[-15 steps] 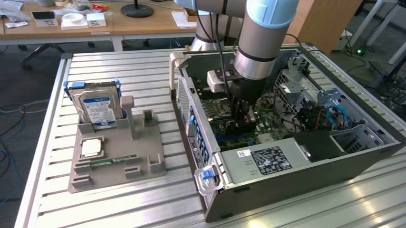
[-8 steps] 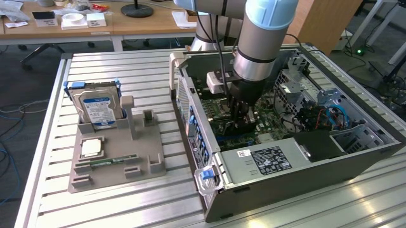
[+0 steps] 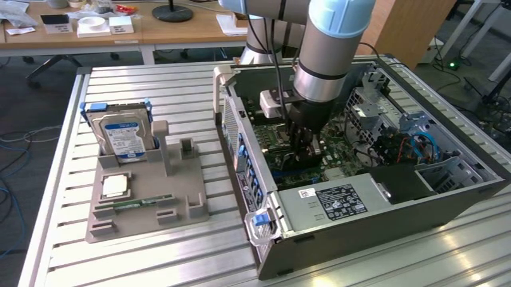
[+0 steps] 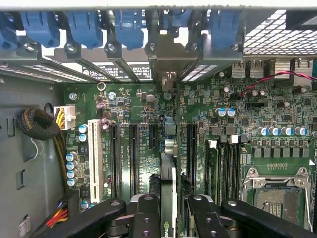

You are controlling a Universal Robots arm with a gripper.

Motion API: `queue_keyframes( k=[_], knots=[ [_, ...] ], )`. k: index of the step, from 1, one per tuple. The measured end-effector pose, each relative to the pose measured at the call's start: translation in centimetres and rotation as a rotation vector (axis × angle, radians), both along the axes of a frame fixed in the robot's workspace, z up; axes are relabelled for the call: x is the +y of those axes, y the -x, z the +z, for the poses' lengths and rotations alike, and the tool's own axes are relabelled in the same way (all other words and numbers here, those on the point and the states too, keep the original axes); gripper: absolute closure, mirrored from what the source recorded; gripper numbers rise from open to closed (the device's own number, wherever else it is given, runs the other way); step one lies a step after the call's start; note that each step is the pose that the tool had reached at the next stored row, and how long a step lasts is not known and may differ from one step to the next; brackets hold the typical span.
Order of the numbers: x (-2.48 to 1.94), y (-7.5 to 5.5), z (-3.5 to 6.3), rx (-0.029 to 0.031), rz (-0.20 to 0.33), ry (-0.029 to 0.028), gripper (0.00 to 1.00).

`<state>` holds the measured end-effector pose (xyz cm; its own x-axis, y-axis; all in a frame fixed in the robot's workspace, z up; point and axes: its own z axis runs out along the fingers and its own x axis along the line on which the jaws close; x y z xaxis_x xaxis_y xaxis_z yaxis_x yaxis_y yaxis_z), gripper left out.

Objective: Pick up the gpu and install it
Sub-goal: 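Insert the gpu into the slot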

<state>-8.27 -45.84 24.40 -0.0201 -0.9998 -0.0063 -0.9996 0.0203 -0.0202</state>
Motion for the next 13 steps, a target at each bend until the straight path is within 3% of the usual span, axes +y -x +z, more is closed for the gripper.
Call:
queue_keyframes(
  k=[13],
  knots=[
    [-0.01,0.23,-0.12,0.0002,0.0,0.0004,0.74]
  ],
)
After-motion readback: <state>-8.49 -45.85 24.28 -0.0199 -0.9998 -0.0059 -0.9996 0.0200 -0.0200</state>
